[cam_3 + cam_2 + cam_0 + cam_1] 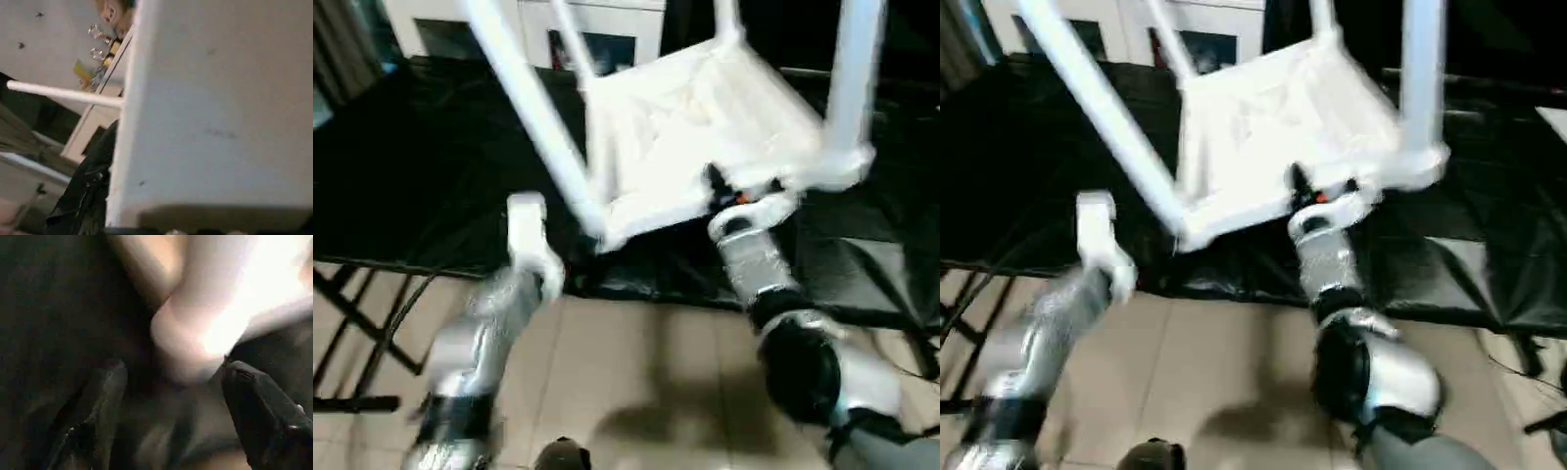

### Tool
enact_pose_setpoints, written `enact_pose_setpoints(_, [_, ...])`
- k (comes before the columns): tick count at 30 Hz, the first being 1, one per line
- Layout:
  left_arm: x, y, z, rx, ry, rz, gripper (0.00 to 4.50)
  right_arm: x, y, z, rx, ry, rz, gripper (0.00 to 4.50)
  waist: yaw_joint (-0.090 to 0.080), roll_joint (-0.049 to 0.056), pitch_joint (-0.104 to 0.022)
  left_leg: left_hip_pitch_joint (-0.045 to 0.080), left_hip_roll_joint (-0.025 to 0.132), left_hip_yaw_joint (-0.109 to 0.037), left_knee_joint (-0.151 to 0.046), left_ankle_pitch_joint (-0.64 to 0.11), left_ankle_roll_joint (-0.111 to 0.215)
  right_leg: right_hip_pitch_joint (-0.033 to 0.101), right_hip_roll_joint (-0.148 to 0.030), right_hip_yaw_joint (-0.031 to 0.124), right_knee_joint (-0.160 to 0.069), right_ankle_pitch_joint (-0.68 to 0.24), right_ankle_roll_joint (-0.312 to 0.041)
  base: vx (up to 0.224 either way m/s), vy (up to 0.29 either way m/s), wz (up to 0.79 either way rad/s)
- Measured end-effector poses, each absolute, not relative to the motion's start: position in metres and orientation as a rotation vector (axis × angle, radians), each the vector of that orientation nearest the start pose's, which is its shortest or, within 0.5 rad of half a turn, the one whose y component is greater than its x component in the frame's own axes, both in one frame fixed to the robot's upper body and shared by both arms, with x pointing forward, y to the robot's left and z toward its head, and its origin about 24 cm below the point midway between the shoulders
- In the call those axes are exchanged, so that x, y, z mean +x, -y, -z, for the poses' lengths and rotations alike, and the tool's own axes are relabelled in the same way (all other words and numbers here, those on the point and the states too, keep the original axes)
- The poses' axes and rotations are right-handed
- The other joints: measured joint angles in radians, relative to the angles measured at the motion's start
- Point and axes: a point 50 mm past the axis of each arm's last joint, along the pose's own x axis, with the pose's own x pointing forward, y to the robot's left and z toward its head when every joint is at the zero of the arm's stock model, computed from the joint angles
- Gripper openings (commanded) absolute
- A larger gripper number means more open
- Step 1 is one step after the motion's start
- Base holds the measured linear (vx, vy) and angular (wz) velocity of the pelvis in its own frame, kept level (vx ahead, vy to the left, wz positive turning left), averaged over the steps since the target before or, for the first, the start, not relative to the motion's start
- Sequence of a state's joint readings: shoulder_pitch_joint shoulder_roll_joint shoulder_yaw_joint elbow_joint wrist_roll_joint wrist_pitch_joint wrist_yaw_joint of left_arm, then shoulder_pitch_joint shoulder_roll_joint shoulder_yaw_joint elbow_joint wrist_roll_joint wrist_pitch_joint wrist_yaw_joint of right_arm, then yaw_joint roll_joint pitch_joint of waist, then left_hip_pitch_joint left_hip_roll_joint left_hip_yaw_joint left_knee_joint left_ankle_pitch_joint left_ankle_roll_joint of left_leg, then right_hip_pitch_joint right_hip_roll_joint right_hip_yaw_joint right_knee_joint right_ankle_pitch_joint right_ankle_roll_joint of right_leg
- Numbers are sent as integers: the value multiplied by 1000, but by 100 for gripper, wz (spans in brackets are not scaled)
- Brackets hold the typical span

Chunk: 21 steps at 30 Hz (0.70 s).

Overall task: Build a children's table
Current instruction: Flip table

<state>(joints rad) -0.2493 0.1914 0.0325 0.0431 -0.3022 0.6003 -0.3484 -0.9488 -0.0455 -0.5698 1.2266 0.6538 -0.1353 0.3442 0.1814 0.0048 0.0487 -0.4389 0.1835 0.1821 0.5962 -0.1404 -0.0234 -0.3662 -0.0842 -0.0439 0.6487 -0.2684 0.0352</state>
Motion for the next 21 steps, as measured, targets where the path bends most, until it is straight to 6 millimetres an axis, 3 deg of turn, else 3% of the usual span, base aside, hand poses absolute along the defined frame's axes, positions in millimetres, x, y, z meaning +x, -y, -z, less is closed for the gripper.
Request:
enact_pose_setpoints(3, [289,-154,-58,-39,-309,453,404,394,168,-86,864,58,19,202,16,1,1,0,0,5,0,1,2,1,-3,-1,0,1,2,0,0,0])
enact_pose_setpoints(6, [296,-146,-80,50,-154,481,425,396,177,-94,791,84,67,202,16,1,1,1,1,14,0,3,4,2,-8,-1,0,3,6,0,0,0])
enact_pose_setpoints(14, [309,-147,-132,280,122,500,450,399,192,-115,548,123,131,202,-17,3,-1,3,-1,19,0,3,5,1,-10,4,-1,9,12,0,0,0])
enact_pose_setpoints(21, [315,-148,-161,453,262,523,450,402,199,-134,347,144,165,202,-21,3,-2,3,-1,19,0,3,5,1,-10,4,-1,11,12,0,0,0])
